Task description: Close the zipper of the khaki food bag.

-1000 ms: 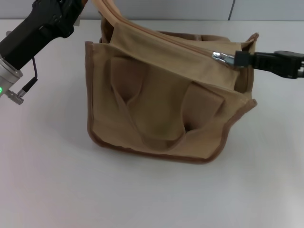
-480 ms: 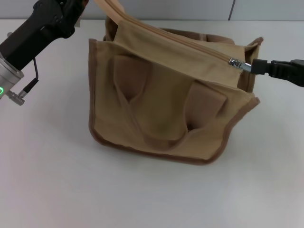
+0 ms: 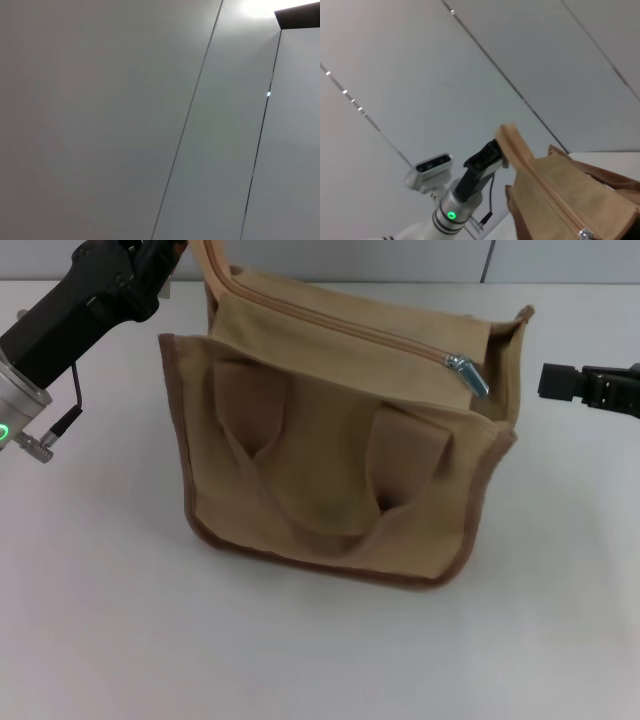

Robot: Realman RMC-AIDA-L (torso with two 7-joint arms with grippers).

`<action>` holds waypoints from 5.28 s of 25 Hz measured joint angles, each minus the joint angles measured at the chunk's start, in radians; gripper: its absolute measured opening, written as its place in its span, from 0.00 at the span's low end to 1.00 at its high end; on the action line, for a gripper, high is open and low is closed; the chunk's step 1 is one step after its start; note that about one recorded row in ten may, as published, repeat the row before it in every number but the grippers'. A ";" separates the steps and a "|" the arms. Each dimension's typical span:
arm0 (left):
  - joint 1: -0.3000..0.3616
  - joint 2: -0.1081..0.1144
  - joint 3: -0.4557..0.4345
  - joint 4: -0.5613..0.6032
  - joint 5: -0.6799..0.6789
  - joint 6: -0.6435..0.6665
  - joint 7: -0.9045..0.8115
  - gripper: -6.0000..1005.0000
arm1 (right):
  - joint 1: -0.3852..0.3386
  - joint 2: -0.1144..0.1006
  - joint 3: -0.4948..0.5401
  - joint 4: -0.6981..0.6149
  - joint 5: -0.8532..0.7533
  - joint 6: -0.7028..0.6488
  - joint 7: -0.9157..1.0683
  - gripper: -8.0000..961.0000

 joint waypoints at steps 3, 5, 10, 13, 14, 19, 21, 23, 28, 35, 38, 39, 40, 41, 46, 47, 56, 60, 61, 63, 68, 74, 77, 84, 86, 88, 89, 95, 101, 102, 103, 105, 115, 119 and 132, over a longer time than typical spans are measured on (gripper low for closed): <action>-0.002 0.000 -0.001 0.000 0.000 -0.002 0.002 0.05 | 0.000 0.002 0.000 0.000 0.000 -0.017 -0.032 0.14; -0.002 0.000 -0.001 0.000 0.000 -0.003 0.002 0.05 | 0.000 0.004 0.000 0.001 0.001 -0.020 -0.048 0.15; -0.004 0.000 -0.001 0.000 0.000 -0.009 0.003 0.05 | -0.003 0.005 0.012 0.001 0.001 -0.015 -0.074 0.37; -0.004 0.000 -0.001 0.000 0.000 -0.014 0.005 0.05 | -0.003 0.004 0.025 0.002 0.002 -0.013 -0.076 0.48; -0.004 0.000 -0.001 0.000 0.000 -0.014 0.005 0.05 | -0.003 0.004 0.025 0.002 0.002 -0.013 -0.076 0.51; -0.004 0.000 -0.001 0.000 0.000 -0.023 0.003 0.05 | -0.001 0.004 0.036 0.002 0.002 -0.014 -0.080 0.67; -0.003 0.001 0.000 0.000 0.000 -0.031 -0.001 0.05 | 0.000 0.002 0.036 0.002 0.002 -0.016 -0.084 0.72; 0.003 0.003 0.000 0.000 -0.001 -0.047 -0.004 0.05 | 0.001 0.001 0.036 0.002 0.001 -0.020 -0.089 0.77; 0.018 0.003 -0.003 0.002 -0.001 -0.068 -0.005 0.13 | -0.001 0.000 0.036 0.005 -0.002 -0.026 -0.102 0.82; 0.043 0.020 -0.029 0.036 -0.002 -0.087 -0.016 0.30 | -0.014 0.001 0.049 0.006 0.000 -0.034 -0.140 0.82; 0.050 0.038 -0.030 0.061 0.002 -0.097 -0.054 0.36 | -0.016 0.002 0.078 0.019 0.000 -0.047 -0.165 0.82; 0.050 0.038 -0.030 0.061 0.002 -0.097 -0.054 0.38 | -0.016 0.002 0.078 0.019 0.000 -0.047 -0.165 0.82; 0.054 0.044 -0.030 0.070 0.003 -0.103 -0.066 0.40 | -0.016 0.000 0.085 0.032 0.001 -0.054 -0.176 0.82; 0.061 0.049 -0.030 0.084 0.004 -0.109 -0.076 0.42 | -0.016 0.000 0.085 0.032 0.001 -0.054 -0.176 0.82; 0.102 0.074 -0.027 0.182 0.005 -0.102 -0.149 0.69 | -0.024 -0.002 0.106 0.041 0.001 -0.078 -0.211 0.82; 0.111 0.081 -0.029 0.201 0.005 -0.086 -0.171 0.72 | -0.025 -0.002 0.114 0.041 0.001 -0.084 -0.219 0.82; 0.137 0.126 -0.056 0.266 0.005 0.181 -0.312 0.84 | -0.059 -0.004 0.182 0.044 0.000 -0.158 -0.314 0.82; 0.135 0.121 -0.065 0.267 0.006 0.220 -0.319 0.84 | -0.072 -0.004 0.188 0.044 -0.004 -0.179 -0.327 0.82; 0.135 0.121 -0.065 0.267 0.006 0.220 -0.319 0.84 | -0.073 -0.004 0.188 0.044 -0.005 -0.179 -0.328 0.82; 0.132 0.118 -0.061 0.270 0.013 0.207 -0.319 0.84 | -0.076 -0.004 0.188 0.043 -0.005 -0.179 -0.330 0.82; 0.121 0.114 -0.057 0.285 0.070 0.175 -0.315 0.84 | -0.080 -0.002 0.185 0.042 -0.008 -0.180 -0.337 0.82; 0.123 0.109 -0.063 0.321 0.144 0.163 -0.292 0.84 | -0.081 -0.001 0.181 0.043 -0.009 -0.176 -0.339 0.82; 0.132 0.112 -0.064 0.346 0.182 0.163 -0.282 0.84 | -0.079 -0.001 0.181 0.044 -0.009 -0.171 -0.340 0.82; 0.178 0.144 -0.178 0.373 0.230 0.174 -0.278 0.84 | -0.080 0.000 0.182 0.044 -0.009 -0.169 -0.340 0.82; 0.178 0.144 -0.178 0.373 0.230 0.174 -0.278 0.84 | -0.081 0.000 0.182 0.044 -0.012 -0.172 -0.344 0.82; 0.170 0.155 -0.307 0.372 0.155 0.237 -0.324 0.84 | -0.081 0.001 0.182 0.044 -0.018 -0.173 -0.350 0.82; 0.170 0.155 -0.307 0.372 0.155 0.237 -0.324 0.84 | -0.081 0.001 0.182 0.044 -0.021 -0.173 -0.352 0.82; 0.121 0.157 -0.293 0.381 0.079 0.289 -0.387 0.84 | -0.082 0.003 0.183 0.044 -0.034 -0.175 -0.363 0.82; 0.114 0.140 0.032 0.398 0.093 0.375 -0.377 0.84 | -0.083 -0.001 0.178 0.044 -0.062 -0.195 -0.424 0.82; 0.115 0.139 0.044 0.398 0.095 0.375 -0.374 0.84 | -0.083 0.000 0.178 0.044 -0.072 -0.202 -0.446 0.82; 0.118 0.134 0.103 0.397 0.110 0.378 -0.355 0.84 | -0.081 0.001 0.178 0.053 -0.092 -0.209 -0.486 0.82; 0.121 0.130 0.140 0.394 0.121 0.380 -0.341 0.84 | -0.075 0.001 0.177 0.075 -0.109 -0.213 -0.525 0.82; 0.127 0.059 0.297 0.298 0.371 0.375 -0.123 0.84 | -0.045 0.006 0.115 0.180 -0.219 -0.206 -0.728 0.82; 0.126 0.054 0.293 0.218 0.418 0.353 -0.026 0.84 | -0.032 0.009 0.114 0.227 -0.262 -0.180 -0.782 0.82; 0.138 0.065 0.299 0.116 0.486 0.236 0.115 0.84 | -0.014 0.041 0.112 0.300 -0.373 -0.061 -0.901 0.82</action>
